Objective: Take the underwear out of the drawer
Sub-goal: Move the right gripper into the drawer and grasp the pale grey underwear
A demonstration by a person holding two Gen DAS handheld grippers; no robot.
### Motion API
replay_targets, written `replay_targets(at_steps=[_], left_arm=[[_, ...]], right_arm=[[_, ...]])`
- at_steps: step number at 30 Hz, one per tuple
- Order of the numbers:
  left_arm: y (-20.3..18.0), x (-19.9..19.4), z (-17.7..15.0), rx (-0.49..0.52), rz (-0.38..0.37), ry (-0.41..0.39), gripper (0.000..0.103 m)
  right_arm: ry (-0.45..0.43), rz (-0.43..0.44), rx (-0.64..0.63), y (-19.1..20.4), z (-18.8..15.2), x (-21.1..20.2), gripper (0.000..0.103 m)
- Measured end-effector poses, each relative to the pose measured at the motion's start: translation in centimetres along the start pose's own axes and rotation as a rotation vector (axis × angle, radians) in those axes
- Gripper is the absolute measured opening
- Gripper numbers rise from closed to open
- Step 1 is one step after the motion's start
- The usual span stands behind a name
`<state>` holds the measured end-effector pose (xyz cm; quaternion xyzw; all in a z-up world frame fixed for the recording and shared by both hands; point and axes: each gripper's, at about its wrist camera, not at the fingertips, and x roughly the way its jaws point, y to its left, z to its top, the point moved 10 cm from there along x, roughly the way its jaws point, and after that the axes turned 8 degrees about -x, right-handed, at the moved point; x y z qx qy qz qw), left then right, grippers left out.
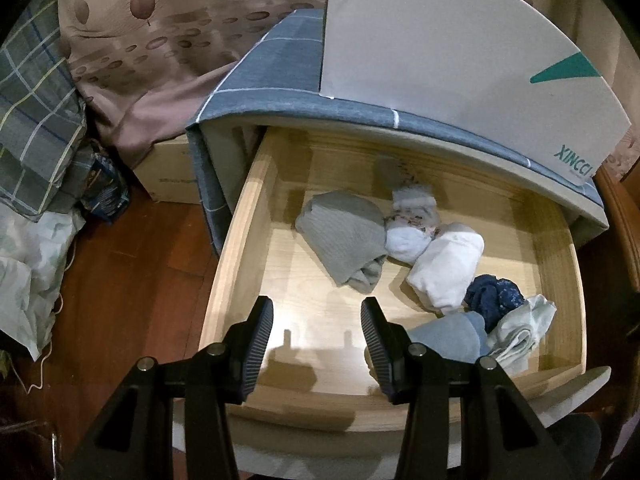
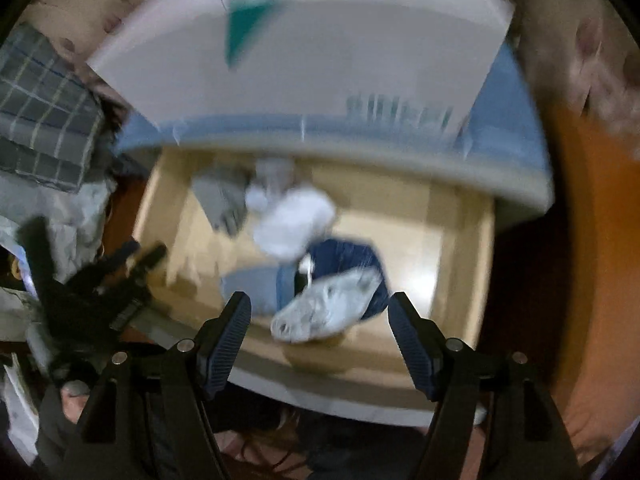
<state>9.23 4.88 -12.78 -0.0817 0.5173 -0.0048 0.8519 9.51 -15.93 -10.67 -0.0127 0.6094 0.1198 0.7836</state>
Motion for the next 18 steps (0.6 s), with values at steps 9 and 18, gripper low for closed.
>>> replay_targets(at_steps=[9,18], left_arm=[[-0.1,-0.1,0.1,-0.002,-0.011,0.001,0.047],[-0.1,0.1,0.0,-0.006,-0.018,0.007,0.047]], right_arm=[[0.158,0.024,0.138,0.3,-3.1,8.4,0.069],[0.148,-0.064,0.089,0.0,-1.8,10.9,0.052]])
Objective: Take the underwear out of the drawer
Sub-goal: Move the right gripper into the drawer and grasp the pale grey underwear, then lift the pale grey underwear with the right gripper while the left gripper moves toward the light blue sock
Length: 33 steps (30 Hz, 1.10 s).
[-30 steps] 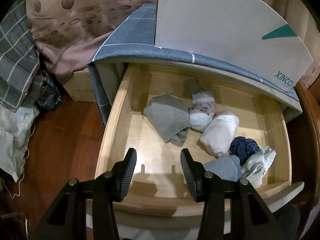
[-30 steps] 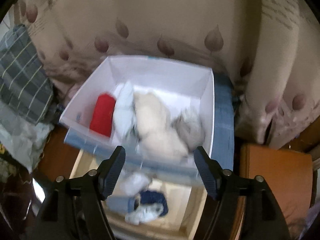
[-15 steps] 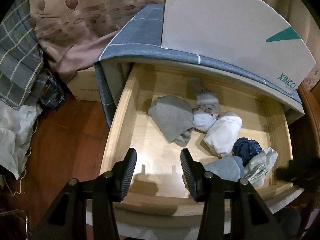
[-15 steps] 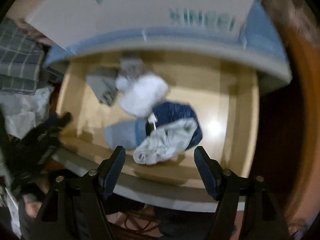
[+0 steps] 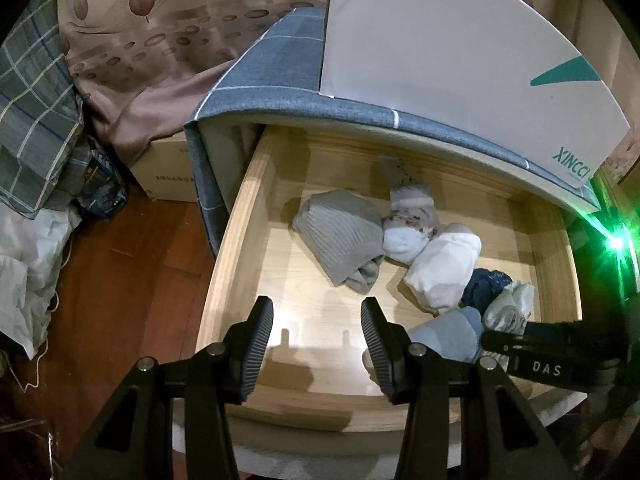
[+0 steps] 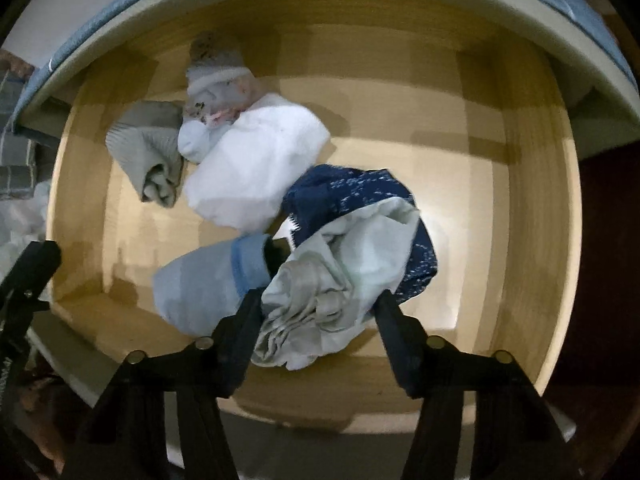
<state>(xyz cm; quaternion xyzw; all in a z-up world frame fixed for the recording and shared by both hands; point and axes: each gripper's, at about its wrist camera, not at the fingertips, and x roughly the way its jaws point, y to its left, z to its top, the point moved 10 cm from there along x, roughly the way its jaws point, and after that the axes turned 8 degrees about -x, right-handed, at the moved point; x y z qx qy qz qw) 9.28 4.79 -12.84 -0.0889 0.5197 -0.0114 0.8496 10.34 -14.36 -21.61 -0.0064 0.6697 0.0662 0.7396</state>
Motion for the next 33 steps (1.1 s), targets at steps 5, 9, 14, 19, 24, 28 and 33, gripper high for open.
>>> replay_targets(at_steps=[5,9,14,19,24,28,33], left_arm=[[-0.2,0.1,0.0,0.013,0.006,0.001,0.047],[-0.3,0.3,-0.1,0.015,0.007,0.005,0.047],[-0.6,0.4,-0.2,0.032,0.015,0.011,0.047],[-0.7,0.6,-0.4,0.048,0.026,0.012,0.047],[-1.0,0.7,-0.4,0.061,0.029,0.018,0.047],[-1.6,0.7,-0.8,0.093,0.028,0.028,0.047],[-2.4,0.8,-1.1,0.138,0.039,0.030,0.047]], right_arm=[[-0.005,-0.060,-0.051,-1.2,0.2,0.6,0.047],[0.022,-0.072,-0.046,-2.9,-0.5,1.6,0.042],[0.031,-0.073,-0.037,-4.6,-0.8,1.7,0.041],[0.042,-0.109,-0.045,-5.4,-0.7,1.9,0.041],[0.053,-0.187,-0.107,-6.0,-0.9,2.1,0.044],[0.064,-0.134,-0.077,-5.7,-1.6,2.6,0.049],[0.092,-0.068,-0.045,-5.1,-2.8,3.4,0.054]])
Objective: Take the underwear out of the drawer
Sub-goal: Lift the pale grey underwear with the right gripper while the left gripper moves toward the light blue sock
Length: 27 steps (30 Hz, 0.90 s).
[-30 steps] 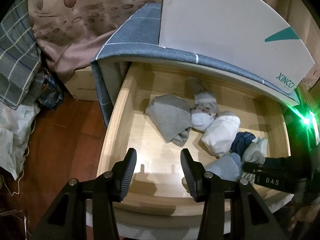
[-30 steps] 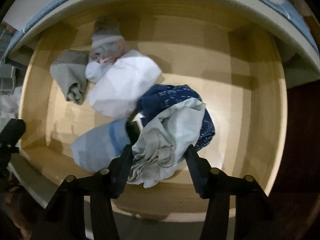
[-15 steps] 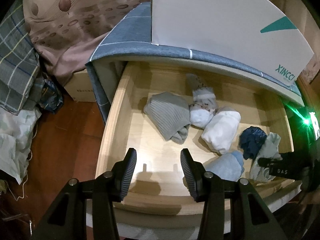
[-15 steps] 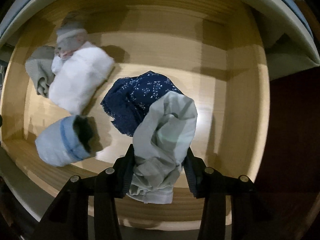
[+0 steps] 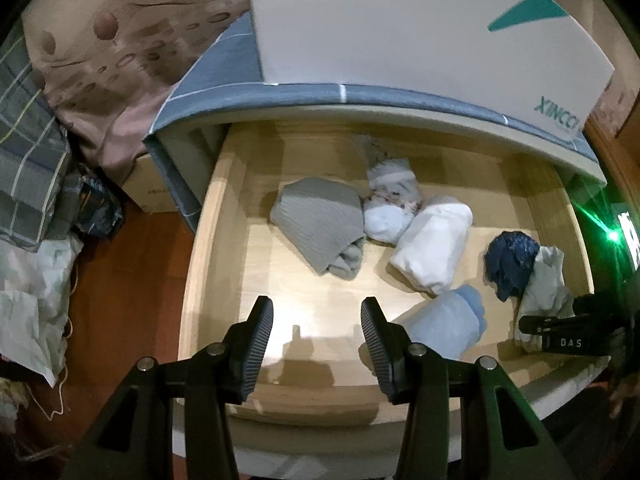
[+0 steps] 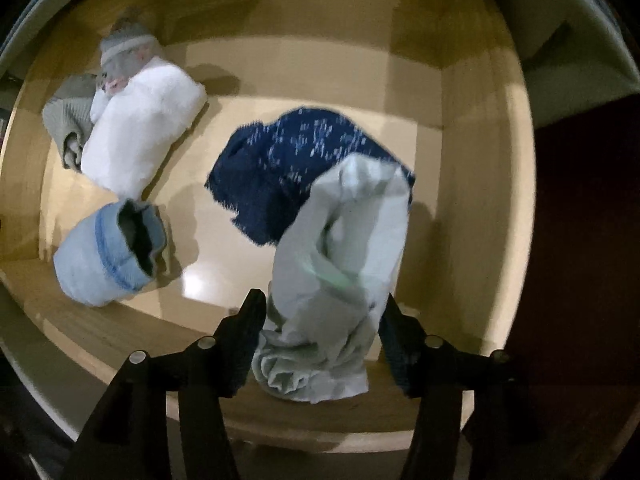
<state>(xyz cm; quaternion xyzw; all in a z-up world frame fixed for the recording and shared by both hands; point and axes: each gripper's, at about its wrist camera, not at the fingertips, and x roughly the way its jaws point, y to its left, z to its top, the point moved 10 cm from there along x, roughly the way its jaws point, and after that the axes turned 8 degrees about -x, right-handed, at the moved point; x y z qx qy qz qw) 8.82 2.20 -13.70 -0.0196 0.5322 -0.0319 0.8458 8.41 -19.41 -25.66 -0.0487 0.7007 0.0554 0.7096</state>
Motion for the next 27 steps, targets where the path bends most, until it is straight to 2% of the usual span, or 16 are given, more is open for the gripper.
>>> replay_targets(at_steps=[5,7,9,13,19,22,25,27], left_arm=[[-0.9,0.5,-0.6,0.029,-0.041,0.046,0.047],[-1.4,0.6,-0.9,0.049,-0.046,0.060,0.047],[-1.9,0.8,-1.2,0.072,-0.054,0.078,0.047],[-2.4,1.1,-2.0,0.096,-0.061,0.093,0.047],[-3.1,1.8,-3.0,0.121,-0.103,0.141,0.047],[-3.7,2.5,-3.7,0.154,-0.115,0.184,0.047],[-4.6,2.5,-4.0,0.204,-0.133,0.193,0.047],[-5.2,2.5,-4.1,0.237,-0.140,0.197,0.052]], right_arm=[[0.005,0.020,0.017,-0.4,-0.1,0.7,0.055],[0.005,0.011,0.013,-0.3,-0.1,0.9,0.049],[0.002,-0.010,0.010,-0.4,1.6,0.8,0.045],[-0.008,-0.026,0.001,-0.4,1.2,1.0,0.040],[-0.022,-0.041,-0.014,0.5,-0.3,1.0,0.040],[-0.034,-0.043,-0.021,-0.2,-0.7,1.1,0.040],[-0.038,-0.044,-0.024,-0.3,-0.8,0.2,0.040],[-0.040,-0.046,-0.027,-0.3,-1.1,0.0,0.040]])
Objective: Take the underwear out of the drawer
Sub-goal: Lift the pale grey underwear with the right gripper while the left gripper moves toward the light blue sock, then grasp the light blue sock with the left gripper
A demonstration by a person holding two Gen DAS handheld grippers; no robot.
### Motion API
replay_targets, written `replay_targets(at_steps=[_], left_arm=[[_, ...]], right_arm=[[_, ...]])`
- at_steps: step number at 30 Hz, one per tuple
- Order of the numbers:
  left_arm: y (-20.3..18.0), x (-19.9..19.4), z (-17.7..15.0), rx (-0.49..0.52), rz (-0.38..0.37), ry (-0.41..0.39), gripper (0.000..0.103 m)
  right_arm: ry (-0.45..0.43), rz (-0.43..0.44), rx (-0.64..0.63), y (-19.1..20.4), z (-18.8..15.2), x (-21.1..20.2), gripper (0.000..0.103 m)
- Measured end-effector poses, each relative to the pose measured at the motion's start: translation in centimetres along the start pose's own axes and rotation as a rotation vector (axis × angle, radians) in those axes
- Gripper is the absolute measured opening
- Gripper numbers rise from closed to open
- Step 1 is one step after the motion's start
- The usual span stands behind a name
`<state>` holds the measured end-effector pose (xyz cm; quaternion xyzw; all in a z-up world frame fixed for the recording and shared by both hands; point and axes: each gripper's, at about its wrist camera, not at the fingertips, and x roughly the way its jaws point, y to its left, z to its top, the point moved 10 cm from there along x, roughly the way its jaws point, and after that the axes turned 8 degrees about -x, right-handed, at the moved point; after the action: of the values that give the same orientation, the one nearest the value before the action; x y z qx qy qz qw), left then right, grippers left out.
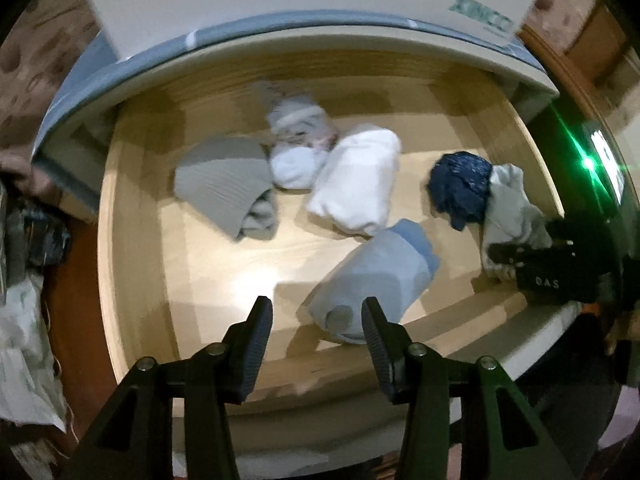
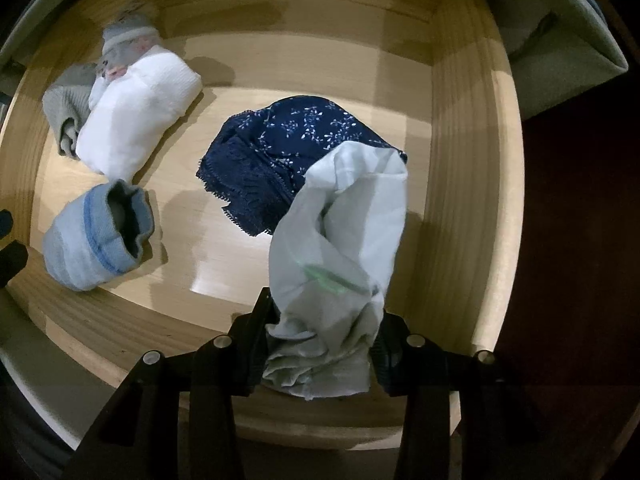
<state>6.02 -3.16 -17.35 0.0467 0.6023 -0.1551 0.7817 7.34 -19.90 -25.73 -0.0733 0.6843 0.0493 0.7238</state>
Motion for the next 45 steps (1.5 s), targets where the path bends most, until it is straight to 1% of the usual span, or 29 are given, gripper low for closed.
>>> replay_targets(at_steps=[1,2,4,6,10,15,18,20,22,24,27,29,31,32,36,41,43,45], left_arm=[[-0.3,0.1,0.0,0.011,-0.005,0.006,0.056],[-0.6,0.3,0.0,0.022,-0.011,0.017,0.057],[-1.7,0.8,0.0,0.044,-0.033,0.058,0.057],[-2.7,1.2,0.3,0.062,-0.043,0.083,0.057],[-4.0,2.2,0.9,0.069,-0.053,0.139,0.058],[-4.4,4.0,0.9,0.074,-0.034,0.214,0.058],[-4.4,5.0,0.9,0.093,0.004,0.239,0.058],[-4.5,5.5,1.1,0.098,0.013,0.248,0.061],[-4.6,6.2,1.0,0.078,0.008,0.274,0.064],[-4.4,6.8,1.0,0.076,0.028,0.286,0.068],[-4.4,7.5,0.9,0.066,0.042,0.311,0.068],[-4.3,7.5,1.1,0.055,0.048,0.308,0.068],[-3.8,7.9,1.4,0.034,0.069,0.324,0.068],[-3.8,7.9,1.4,0.026,0.067,0.328,0.068],[-2.9,7.8,1.9,-0.002,0.089,0.326,0.068],[-2.3,7.6,2.0,-0.024,0.081,0.331,0.068],[-1.9,7.5,2.1,-0.033,0.083,0.328,0.063],[-1.6,7.2,1.8,-0.051,0.075,0.326,0.060]], right_arm=[[0.000,0.000,-0.001,0.0,0.0,0.0,0.040],[-0.001,-0.001,0.000,0.0,0.0,0.1,0.040],[-0.001,-0.002,-0.001,-0.1,-0.2,0.0,0.041],[-0.001,-0.001,-0.002,0.0,-0.2,0.0,0.041],[-0.003,0.002,-0.004,0.0,-0.2,-0.1,0.041],[-0.007,0.007,-0.004,0.1,-0.4,-0.3,0.042],[-0.010,0.011,-0.004,0.2,-0.6,-0.4,0.042],[-0.010,0.013,-0.004,0.3,-0.6,-0.5,0.043],[-0.011,0.014,-0.003,0.3,-0.6,-0.6,0.043],[-0.011,0.014,-0.003,0.3,-0.6,-0.6,0.043],[-0.012,0.018,-0.003,0.3,-0.6,-0.7,0.043],[-0.014,0.019,-0.002,0.3,-0.6,-0.8,0.043],[-0.013,0.018,-0.002,0.3,-0.6,-0.8,0.043],[-0.012,0.019,-0.001,0.3,-0.6,-0.8,0.043],[-0.015,0.022,-0.002,0.2,-0.6,-0.9,0.044],[-0.014,0.021,-0.002,0.2,-0.7,-0.9,0.044],[-0.014,0.022,-0.001,0.2,-0.7,-0.9,0.044],[-0.013,0.021,-0.001,0.2,-0.7,-0.9,0.044]])
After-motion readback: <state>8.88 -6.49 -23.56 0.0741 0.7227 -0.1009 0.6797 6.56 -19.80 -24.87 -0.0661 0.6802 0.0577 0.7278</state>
